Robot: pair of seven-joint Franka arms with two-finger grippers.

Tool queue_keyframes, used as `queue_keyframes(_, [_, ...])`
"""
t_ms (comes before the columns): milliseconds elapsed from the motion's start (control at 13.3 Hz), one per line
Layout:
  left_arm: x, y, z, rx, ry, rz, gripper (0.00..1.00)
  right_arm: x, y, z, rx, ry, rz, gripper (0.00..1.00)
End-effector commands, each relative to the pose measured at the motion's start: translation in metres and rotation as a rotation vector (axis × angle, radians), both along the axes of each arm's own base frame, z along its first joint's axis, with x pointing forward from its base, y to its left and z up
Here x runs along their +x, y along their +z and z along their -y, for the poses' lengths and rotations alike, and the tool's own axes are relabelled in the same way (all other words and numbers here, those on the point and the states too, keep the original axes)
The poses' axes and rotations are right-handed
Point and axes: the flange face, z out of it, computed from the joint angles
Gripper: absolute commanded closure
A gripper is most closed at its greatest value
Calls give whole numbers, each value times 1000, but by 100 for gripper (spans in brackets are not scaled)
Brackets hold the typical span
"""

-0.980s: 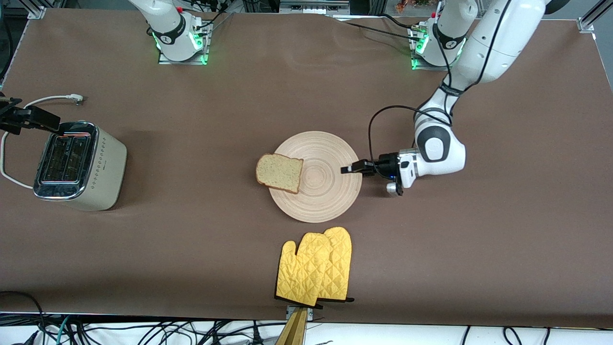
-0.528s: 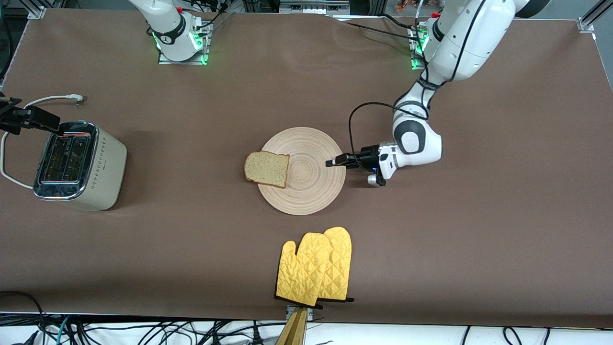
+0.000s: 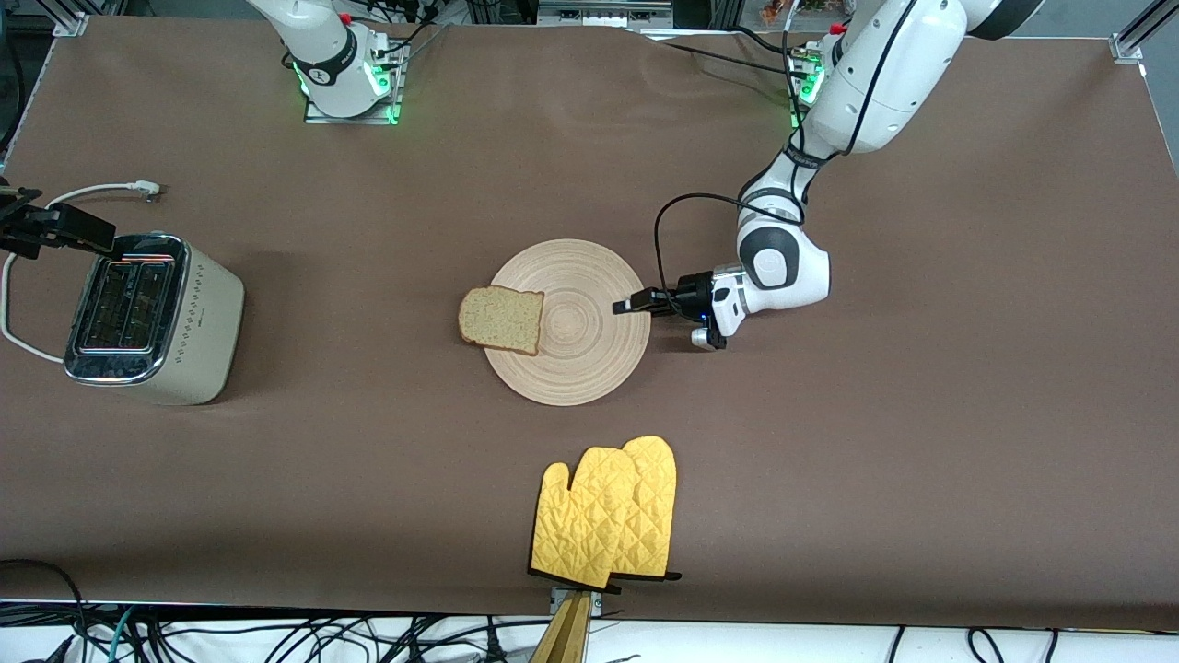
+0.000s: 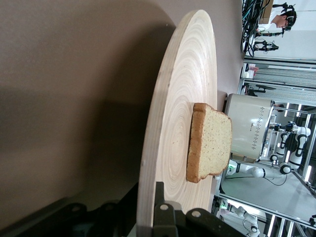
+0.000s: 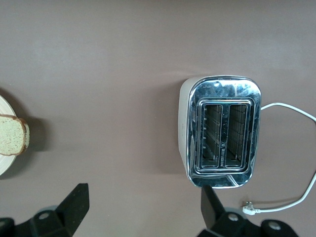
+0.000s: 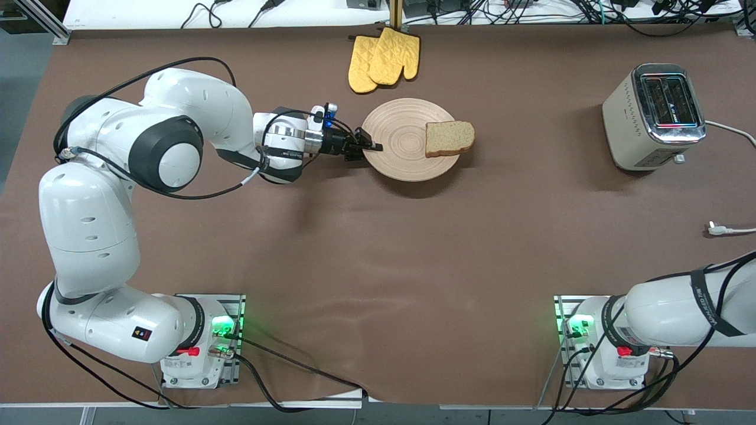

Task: Move plate and put bread in toaster
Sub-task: 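Release the plate with the left gripper while the right gripper reaches the bread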

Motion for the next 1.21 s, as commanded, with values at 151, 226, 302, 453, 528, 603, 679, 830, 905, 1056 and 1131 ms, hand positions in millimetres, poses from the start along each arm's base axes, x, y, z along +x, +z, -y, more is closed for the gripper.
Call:
queue_keyframes(151, [8, 2, -5, -3, 23, 41, 61, 1, 1, -3, 17, 2, -12, 0])
queue_keyframes(226, [8, 2, -5, -3, 24, 39, 37, 0, 1, -5, 19, 9, -17, 0])
queue_keyframes(302, [8, 3, -5, -3, 27, 36, 30, -1, 0, -7, 21, 18, -25, 0])
queue_keyframes(453, [14, 8, -16, 2, 44, 43, 30, -1, -2, -13, 22, 32, -34, 0])
queue_keyframes(528, [20, 16, -33, 17, 65, 55, 30, 1, -7, -17, 22, 38, -43, 0])
queue_keyframes(603, [21, 25, -52, 25, 90, 58, 25, 3, -13, -22, 26, 44, -57, 0])
queue_keyframes(679, [28, 35, -81, 41, 111, 73, 6, 3, -15, -29, 46, 43, -64, 0])
queue_keyframes(830, [46, 64, -144, 99, 105, 129, 0, 3, -36, -43, 181, 29, -95, 0])
queue_keyframes(905, [56, 85, -174, 135, 96, 146, 0, 7, -56, -50, 252, 12, -120, 0])
queue_keyframes(1056, [71, 125, -228, 251, 54, 126, 0, 13, -96, -60, 331, -94, -140, 0])
queue_keyframes(1131, [76, 147, -251, 324, 33, 116, 0, 14, -114, -71, 354, -153, -136, 0])
